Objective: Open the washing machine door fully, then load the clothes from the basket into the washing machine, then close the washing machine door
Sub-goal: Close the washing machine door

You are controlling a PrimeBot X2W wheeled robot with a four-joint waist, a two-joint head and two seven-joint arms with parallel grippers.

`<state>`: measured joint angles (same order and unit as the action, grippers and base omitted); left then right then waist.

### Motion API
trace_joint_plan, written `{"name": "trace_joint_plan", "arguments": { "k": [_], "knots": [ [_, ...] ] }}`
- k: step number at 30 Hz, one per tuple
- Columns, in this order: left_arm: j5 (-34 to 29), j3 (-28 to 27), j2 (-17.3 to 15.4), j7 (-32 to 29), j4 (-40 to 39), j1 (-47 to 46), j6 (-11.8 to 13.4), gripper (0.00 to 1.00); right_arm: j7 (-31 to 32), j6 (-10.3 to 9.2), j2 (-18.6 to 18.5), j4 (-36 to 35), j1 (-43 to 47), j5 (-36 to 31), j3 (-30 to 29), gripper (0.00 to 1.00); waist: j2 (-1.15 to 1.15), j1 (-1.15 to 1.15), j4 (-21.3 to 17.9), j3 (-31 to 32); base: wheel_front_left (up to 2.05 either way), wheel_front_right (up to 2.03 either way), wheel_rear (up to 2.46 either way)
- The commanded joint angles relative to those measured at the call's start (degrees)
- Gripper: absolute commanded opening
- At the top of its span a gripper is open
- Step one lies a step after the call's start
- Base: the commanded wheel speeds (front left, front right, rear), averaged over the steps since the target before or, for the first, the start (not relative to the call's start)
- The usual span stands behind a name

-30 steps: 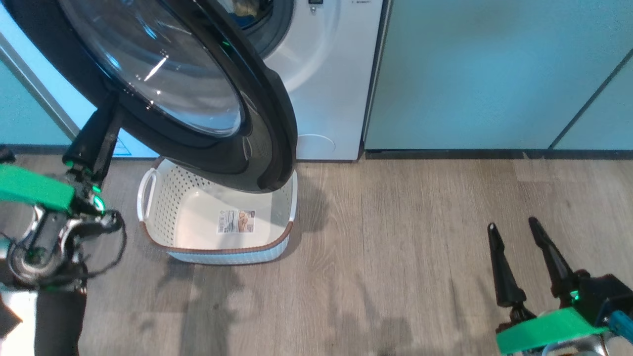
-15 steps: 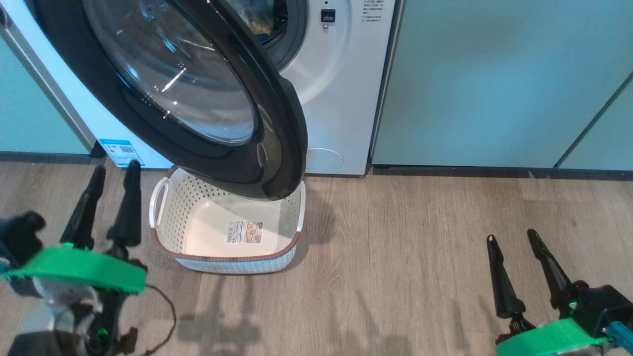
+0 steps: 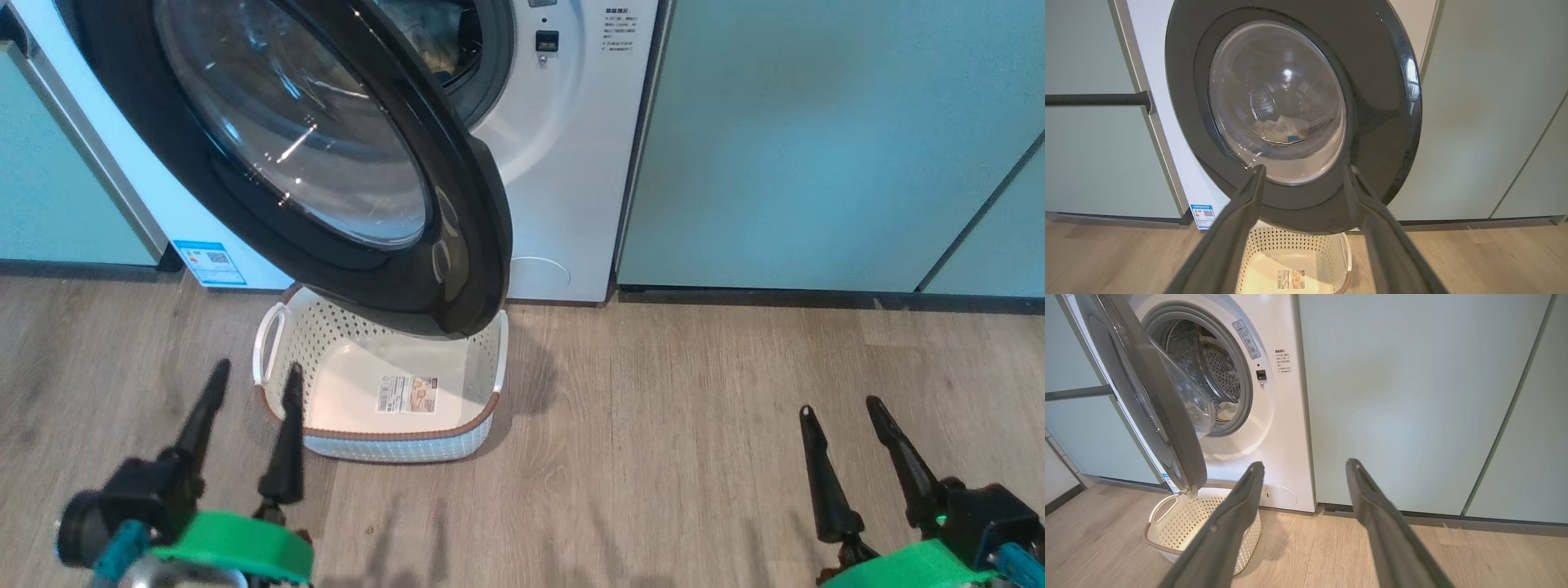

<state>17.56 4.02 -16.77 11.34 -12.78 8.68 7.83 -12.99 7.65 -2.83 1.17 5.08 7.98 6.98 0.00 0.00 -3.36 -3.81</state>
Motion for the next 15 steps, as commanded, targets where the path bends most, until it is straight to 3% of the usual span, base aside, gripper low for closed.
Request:
{"name": "trace_joint_plan", "arguments": {
  "k": [1,15],
  "knots": [
    [-0.84,-1.8,-0.11,0.77,-1.63,-1.73,0.5,1.0,0.17,-0.16,-0.05,-2.21,-1.27,-0.37,0.98,1.0,0.0,0.0,-0.03,0.09,0.0,0.0,0.0],
    [0.46,-1.22,1.57,0.54,2.14,-0.82,1.46,1.0,0.47,-0.16,-0.05,-2.91,-0.67,-0.55,0.77,1.0,0.0,0.0,-0.63,0.95,0.0,0.0,0.0]
  ]
}}
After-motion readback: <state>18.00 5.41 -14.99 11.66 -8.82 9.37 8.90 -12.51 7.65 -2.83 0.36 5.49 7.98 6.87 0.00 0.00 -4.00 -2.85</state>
